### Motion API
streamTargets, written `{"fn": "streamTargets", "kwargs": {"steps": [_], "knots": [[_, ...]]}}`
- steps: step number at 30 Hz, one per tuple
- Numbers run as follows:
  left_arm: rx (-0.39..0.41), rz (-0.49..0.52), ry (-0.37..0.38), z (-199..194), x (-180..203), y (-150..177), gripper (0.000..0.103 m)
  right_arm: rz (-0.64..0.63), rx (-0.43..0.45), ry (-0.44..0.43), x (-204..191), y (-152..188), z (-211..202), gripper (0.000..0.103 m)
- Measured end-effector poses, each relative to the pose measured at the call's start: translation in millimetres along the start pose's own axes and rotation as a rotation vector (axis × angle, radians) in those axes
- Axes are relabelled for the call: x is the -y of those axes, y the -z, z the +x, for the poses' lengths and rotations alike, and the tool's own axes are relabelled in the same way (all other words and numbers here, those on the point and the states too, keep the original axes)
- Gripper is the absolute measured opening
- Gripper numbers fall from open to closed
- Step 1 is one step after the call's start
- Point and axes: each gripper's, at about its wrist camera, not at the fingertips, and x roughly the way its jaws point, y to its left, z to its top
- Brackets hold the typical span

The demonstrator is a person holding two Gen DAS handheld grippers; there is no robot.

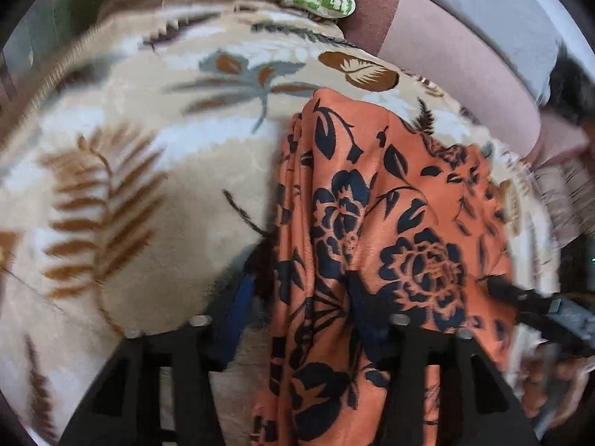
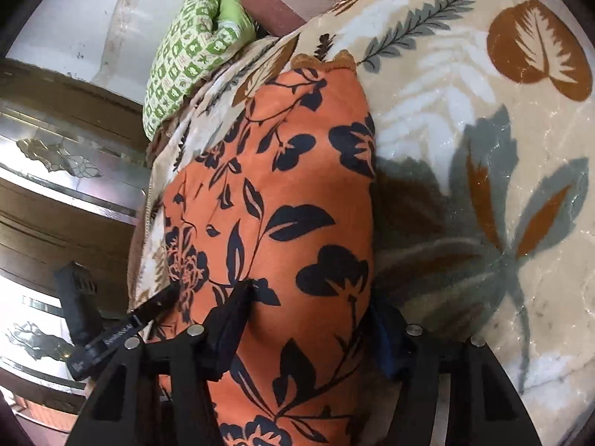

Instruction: Fold small clothes

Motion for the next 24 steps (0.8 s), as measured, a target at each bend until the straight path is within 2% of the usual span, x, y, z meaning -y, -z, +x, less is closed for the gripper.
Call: {"fn": "streamTargets", "kwargs": {"steps": [2, 5, 11, 16, 20, 23, 24], "knots": [[-0.013, -0.029, 0.023, -1, -3, -2, 0.028, 0.016, 0.001, -0.014, 2, 0, -1, 0.048], [0.018, 0.036, -0.031, -12, 11, 0, 0.022, -0.060, 0.019, 0.008, -19, 1, -13, 0.040], [0.118, 0.058, 0.038, -50, 37, -2, 0.020, -0.158, 0.073, -0.014, -57, -7, -56, 0.036], [0.233, 0.125, 0.098, -83, 86, -14, 0.020, -0.230, 0.156, 0.000, -70, -24, -111, 0.036], [0.229, 0.148, 0.133, -63, 120, -18, 0.020, -0.221, 0.216, 0.018, -45, -39, -146, 0.036], [0.179, 0.126, 0.114, -23, 133, -15, 0.024, -0.147, 0.192, 0.029, 0, -47, -141, 0.037], [0.150, 0.118, 0.096, -7, 134, -13, 0.026, -0.103, 0.169, 0.035, 15, -47, -130, 0.040]]}}
